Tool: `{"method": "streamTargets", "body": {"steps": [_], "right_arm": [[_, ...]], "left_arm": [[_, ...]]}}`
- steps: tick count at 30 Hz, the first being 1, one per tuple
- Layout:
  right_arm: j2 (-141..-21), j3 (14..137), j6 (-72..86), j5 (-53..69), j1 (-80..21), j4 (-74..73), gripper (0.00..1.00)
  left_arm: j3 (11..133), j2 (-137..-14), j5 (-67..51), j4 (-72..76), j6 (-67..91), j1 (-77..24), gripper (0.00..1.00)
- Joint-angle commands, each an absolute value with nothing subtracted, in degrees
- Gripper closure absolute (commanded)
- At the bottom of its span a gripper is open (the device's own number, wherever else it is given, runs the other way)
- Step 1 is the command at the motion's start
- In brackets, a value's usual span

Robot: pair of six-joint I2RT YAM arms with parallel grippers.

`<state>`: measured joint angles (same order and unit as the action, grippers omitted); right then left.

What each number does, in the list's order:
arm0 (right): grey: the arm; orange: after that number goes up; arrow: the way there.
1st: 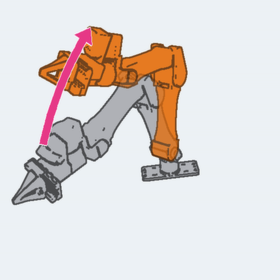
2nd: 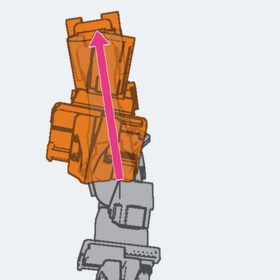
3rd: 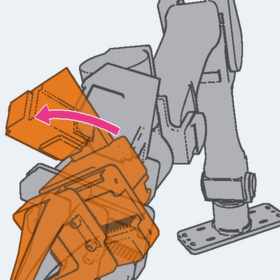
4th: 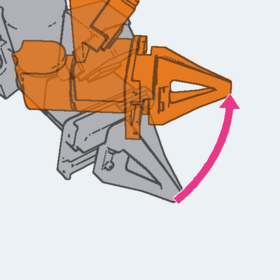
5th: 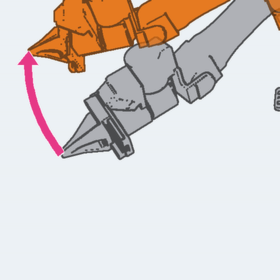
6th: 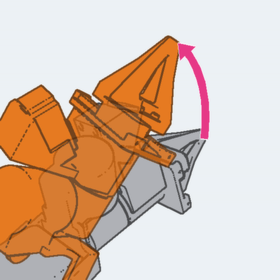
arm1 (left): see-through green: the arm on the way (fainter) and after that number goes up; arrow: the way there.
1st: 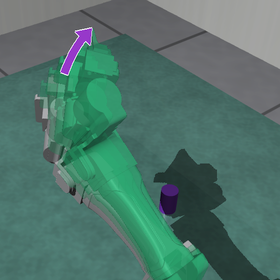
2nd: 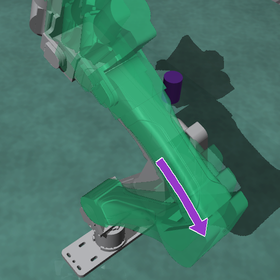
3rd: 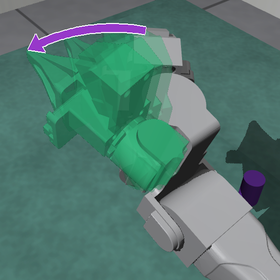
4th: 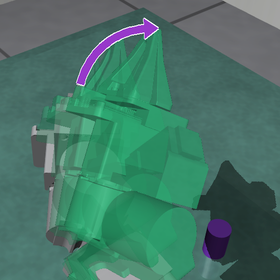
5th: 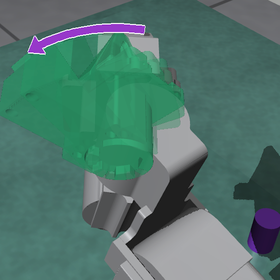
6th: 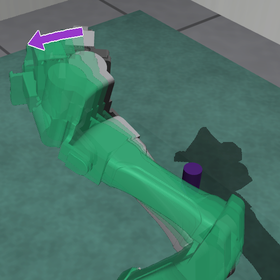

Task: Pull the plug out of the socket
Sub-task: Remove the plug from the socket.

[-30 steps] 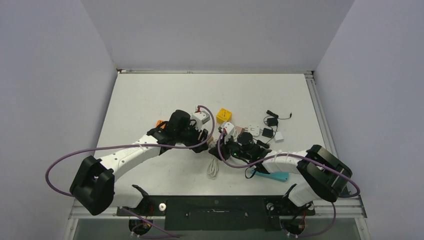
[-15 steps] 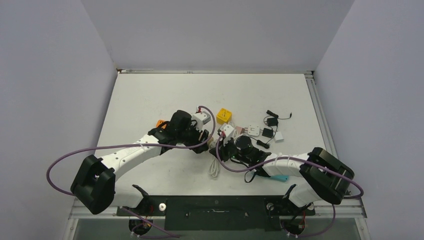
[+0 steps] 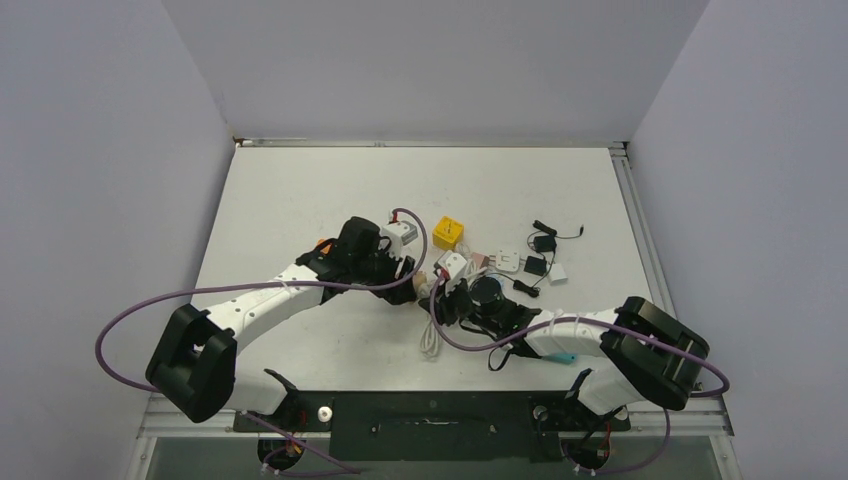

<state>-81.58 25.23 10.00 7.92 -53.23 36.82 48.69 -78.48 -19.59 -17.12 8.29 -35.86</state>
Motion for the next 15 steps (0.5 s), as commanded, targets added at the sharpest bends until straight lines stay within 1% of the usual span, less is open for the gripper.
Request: {"method": "streamTargets", "body": {"steps": [1,4,6,11,15], "right_arm": [[-78.9,24.9,13.1,17.8,-50.7,49.1,0.95],[-80.4,24.3,17.2,27.1,-45.6,53.3,0.95],[-81.2,24.2,18.6,30.7,-43.6,55.0,0.95],[-81.9,24.5,18.6,32.0,-43.3,55.2,0.95],[-80.9,24.9,16.1,27.5,-45.6,52.2,0.95]], "left_arm": [[50.4,-78.6,-17.7,-14.1,7.7,-35.4,1.00],[50.4,-78.0,-17.5,-14.3,6.8,-35.8,1.00],[50.2,-77.6,-17.4,-14.3,6.2,-36.1,1.00],[50.0,-76.8,-16.8,-14.2,5.4,-36.7,1.00],[50.2,-77.2,-15.8,-14.5,6.1,-36.4,1.00]]}}
